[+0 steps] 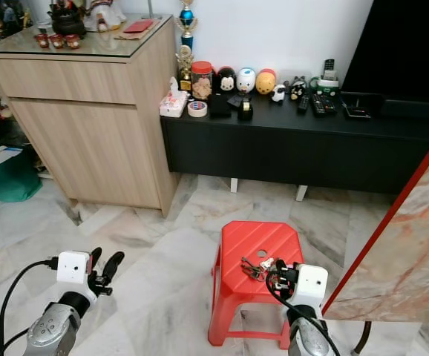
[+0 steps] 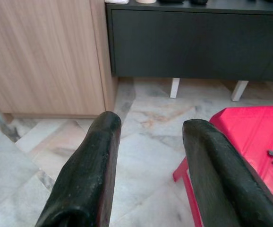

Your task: Hang keys on a hook

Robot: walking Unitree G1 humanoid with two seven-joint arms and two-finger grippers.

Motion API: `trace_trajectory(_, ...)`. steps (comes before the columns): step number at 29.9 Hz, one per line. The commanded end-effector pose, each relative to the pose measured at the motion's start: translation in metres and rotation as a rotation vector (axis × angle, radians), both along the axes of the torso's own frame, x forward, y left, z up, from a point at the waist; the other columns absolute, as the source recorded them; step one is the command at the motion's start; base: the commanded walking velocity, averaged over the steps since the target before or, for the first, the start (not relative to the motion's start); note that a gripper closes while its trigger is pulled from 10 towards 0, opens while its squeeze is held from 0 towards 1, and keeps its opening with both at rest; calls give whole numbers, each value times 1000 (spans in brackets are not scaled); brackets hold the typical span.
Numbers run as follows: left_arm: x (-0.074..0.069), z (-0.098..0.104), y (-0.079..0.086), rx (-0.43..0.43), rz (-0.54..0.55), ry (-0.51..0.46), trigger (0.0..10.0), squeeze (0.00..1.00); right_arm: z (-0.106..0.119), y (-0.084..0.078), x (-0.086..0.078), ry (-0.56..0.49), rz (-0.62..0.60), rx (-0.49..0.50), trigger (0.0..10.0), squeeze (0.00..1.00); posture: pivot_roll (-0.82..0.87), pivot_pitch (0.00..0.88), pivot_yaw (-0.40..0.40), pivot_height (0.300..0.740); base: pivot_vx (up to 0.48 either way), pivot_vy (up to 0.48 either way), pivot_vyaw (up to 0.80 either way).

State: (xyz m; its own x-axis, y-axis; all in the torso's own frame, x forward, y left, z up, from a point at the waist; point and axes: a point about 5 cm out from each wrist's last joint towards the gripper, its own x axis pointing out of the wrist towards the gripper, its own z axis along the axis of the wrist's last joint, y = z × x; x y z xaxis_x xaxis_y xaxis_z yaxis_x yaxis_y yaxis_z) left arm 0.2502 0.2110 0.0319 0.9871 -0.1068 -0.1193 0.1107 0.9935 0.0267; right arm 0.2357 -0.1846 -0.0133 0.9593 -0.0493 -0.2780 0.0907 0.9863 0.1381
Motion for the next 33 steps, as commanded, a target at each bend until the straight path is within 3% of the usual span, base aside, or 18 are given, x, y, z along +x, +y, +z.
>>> trace_trajectory(1, 1, 2, 2, -5, 18, -2, 10000, 0, 2, -1, 1, -5, -3, 2, 10000, 0, 56, 0, -6, 723, 0, 0, 0)
trace_trajectory(10, 1, 3, 2, 7, 17, 12, 10000, 0, 1, -2, 0, 6, -20, 11, 10000, 0, 53, 0, -4, 723, 0, 330, 0)
trace_trajectory(26, 3, 8, 0, 15, 20, -3, 10000, 0, 1, -3, 0, 19, -23, 13, 10000, 0, 57, 0, -15, 723, 0, 0, 0)
trace_trajectory(33, 2, 7, 0, 16, 35, 2, 10000, 0, 3, -4, 1, 2, -20, 8, 10000, 0, 58, 0, -15, 723, 288, 0, 0)
